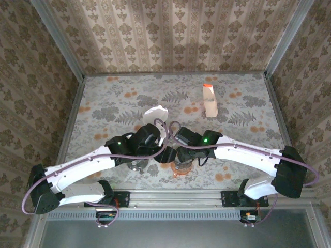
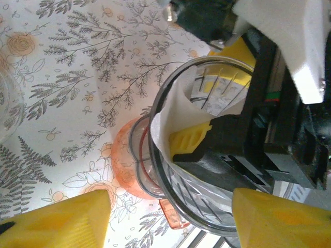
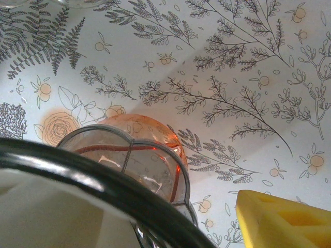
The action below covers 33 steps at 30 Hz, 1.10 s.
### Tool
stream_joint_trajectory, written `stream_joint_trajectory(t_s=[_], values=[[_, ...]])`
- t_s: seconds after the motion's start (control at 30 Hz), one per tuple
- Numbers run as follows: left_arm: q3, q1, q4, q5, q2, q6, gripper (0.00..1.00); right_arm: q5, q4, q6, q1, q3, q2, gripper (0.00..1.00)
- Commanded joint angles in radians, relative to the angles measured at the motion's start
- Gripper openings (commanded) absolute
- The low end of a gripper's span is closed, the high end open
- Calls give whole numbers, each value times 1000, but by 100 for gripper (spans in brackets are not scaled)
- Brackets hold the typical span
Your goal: Place the coffee filter in the dripper
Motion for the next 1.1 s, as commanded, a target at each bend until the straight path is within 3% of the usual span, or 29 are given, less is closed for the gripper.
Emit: stream_joint_trajectory(t_s=[0.0, 0.33, 0.57, 1.07], values=[[-13, 16, 10, 14, 6, -17, 60, -12, 6, 17, -2, -25, -28, 70], [-38, 27, 55, 35, -17, -38, 65, -14, 13, 17, -2, -10, -76, 71], [-40, 34, 55, 43, -8, -40, 54, 0, -5, 26, -2, -2, -120, 71], [-46, 35, 45, 50, -9, -43, 42, 102, -117, 59, -4, -21, -277, 68]])
